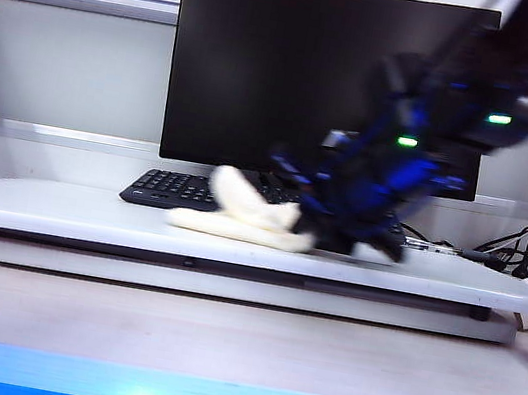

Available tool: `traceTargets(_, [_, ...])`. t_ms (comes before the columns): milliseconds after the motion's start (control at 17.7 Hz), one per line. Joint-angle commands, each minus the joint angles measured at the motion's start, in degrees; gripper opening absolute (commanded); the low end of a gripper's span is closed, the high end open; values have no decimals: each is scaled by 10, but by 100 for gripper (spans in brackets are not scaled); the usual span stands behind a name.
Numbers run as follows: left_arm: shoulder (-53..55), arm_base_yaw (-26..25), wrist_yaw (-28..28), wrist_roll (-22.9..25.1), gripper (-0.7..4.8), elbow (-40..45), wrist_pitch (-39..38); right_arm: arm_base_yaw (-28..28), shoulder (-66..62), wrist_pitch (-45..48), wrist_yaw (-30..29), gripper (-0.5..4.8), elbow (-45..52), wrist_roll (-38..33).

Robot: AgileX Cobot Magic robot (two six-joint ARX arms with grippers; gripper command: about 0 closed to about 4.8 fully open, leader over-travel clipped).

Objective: Wipe the tabletop with a clean cloth to remove dust and stains.

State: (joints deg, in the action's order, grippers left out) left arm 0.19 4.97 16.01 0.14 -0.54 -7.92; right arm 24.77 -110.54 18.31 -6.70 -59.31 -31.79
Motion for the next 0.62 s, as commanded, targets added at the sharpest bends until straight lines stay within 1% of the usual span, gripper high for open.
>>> traceTargets(56, [0, -1, 6, -2, -6, 0, -10, -52, 14, -105, 24, -6, 95, 18])
traceTargets(225, [0, -1, 6, -2, -6, 0, -10, -110, 57, -70, 14, -5, 174, 21])
traceTargets(394, [0, -1, 6, -2, -6, 0, -11, -158, 97, -66, 3, -6, 214, 53])
traceTargets(507, [0, -1, 6, -2, -6, 0, -11, -177, 111, -71, 3, -6, 221, 64])
traceTargets(620, [0, -1, 6, -2, -6, 0, -11, -182, 116, -73, -4, -6, 221, 66])
